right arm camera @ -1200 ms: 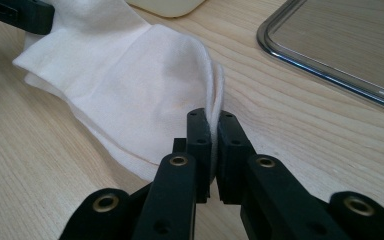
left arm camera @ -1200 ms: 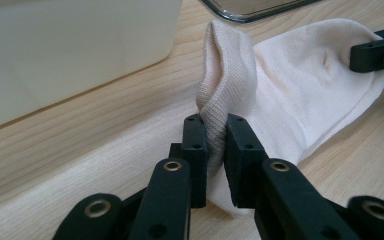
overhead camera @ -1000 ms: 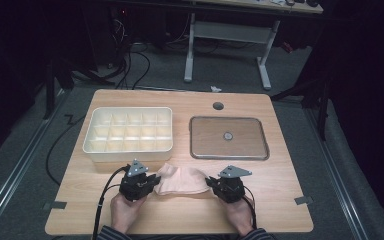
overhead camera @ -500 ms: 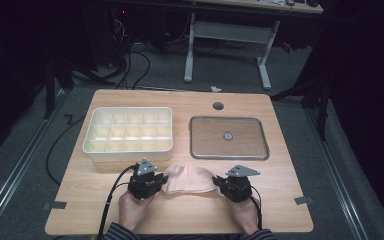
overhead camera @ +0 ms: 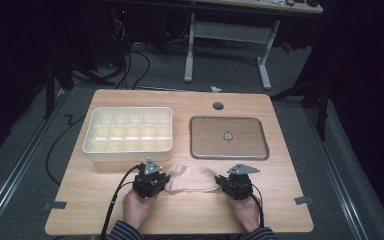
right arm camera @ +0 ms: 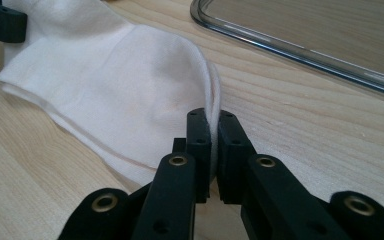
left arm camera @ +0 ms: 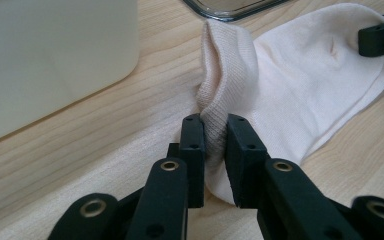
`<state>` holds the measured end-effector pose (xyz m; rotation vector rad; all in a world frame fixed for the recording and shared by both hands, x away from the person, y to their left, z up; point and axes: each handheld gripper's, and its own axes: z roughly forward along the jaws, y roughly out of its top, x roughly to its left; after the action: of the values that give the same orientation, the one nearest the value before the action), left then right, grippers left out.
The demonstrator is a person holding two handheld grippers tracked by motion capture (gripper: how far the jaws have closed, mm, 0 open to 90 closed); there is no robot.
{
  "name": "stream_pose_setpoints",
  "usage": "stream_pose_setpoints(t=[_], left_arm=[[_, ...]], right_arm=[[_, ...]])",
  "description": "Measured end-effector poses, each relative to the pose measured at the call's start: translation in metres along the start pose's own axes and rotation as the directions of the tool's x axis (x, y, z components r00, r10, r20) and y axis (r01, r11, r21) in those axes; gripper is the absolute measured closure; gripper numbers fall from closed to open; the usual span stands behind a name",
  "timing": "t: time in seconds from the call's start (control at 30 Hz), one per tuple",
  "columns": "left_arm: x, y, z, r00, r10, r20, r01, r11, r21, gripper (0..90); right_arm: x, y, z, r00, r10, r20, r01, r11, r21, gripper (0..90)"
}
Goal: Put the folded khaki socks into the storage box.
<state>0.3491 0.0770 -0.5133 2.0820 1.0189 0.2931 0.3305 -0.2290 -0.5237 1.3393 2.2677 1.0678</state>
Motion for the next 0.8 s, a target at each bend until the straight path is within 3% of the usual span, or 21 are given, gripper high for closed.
stream_pose_setpoints(t=[0.27,0.37,0.57,0.7,0.8], left_arm=[[0.002,-0.003,0.003,0.9995,-0.013,-0.030,0.014,0.9998,0.015,72.0],[0.004,-0.005,0.003,0.9985,-0.029,-0.047,0.029,0.9996,0.004,60.8],[0.005,-0.008,0.008,0.9947,-0.028,-0.099,0.028,0.9996,0.000,48.5],[0.005,-0.010,0.011,0.9939,-0.017,-0.109,0.019,0.9997,0.015,45.9],[0.007,-0.011,0.012,0.9938,-0.024,-0.109,0.024,0.9997,0.000,45.5]], right_arm=[[-0.001,0.000,0.004,1.0000,0.000,0.010,0.000,1.000,0.010,85.5],[-0.001,0.000,0.005,0.9999,-0.006,0.015,0.006,1.000,0.010,83.3],[-0.002,0.000,0.005,0.9993,-0.014,0.034,0.013,1.000,0.011,76.4],[-0.001,-0.001,0.005,0.9990,-0.019,0.041,0.019,1.000,0.009,75.0],[-0.002,-0.002,0.005,0.9988,-0.023,0.043,0.023,1.000,0.003,73.5]])
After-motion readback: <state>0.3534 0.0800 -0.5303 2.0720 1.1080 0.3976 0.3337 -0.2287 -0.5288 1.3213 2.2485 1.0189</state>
